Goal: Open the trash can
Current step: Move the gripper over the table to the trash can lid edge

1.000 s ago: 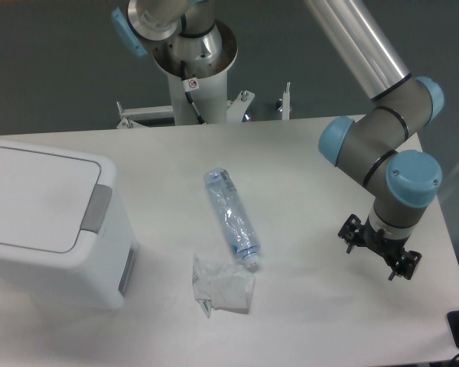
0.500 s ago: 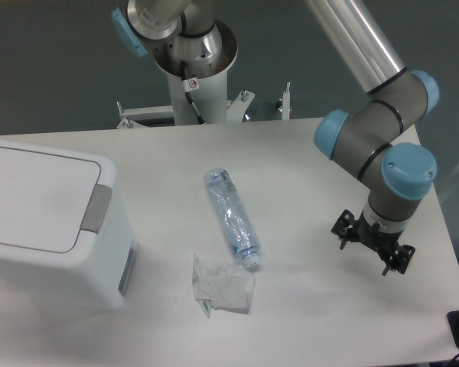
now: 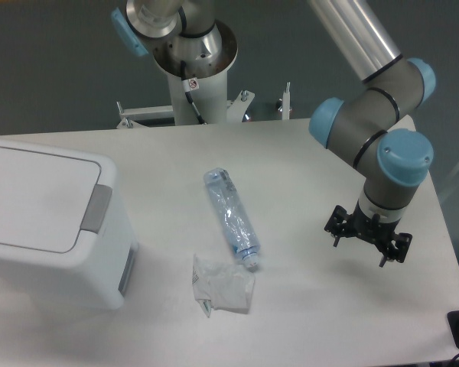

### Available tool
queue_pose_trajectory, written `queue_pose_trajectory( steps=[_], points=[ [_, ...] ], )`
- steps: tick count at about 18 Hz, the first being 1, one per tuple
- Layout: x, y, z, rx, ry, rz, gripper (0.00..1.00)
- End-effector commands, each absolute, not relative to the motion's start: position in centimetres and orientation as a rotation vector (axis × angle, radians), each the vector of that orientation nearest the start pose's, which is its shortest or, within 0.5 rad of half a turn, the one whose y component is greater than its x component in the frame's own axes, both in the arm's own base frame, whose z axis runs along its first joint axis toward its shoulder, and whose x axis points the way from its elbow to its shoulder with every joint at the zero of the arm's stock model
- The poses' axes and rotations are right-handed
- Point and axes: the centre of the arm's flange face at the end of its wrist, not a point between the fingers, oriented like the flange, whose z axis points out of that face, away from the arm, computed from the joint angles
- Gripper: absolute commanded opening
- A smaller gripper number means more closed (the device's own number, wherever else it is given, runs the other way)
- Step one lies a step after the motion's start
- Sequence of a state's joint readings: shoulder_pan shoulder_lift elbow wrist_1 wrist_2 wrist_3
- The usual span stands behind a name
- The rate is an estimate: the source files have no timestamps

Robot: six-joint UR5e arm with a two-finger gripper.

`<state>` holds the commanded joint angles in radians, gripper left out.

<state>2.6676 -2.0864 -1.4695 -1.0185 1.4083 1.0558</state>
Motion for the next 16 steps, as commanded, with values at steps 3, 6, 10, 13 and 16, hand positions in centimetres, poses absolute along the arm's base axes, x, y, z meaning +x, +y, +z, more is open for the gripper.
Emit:
queue_pose_trajectory(
  steps=[3, 6, 10, 13, 16],
  points=[
    [-50.8, 45.8, 30.6, -2.93, -0.137, -0.012, 1.0],
    [-47.7, 47.4, 32.6, -2.927, -0.222, -0.079, 1.0],
    [-44.6, 48.5, 35.9, -2.864, -0.344, -0.163, 1.0],
    [-41.7, 49.9, 38.4, -2.818, -0.371, -0.221, 1.0],
    [-39.2, 52.2, 41.7, -2.733, -0.441, -0.266, 1.0]
  ],
)
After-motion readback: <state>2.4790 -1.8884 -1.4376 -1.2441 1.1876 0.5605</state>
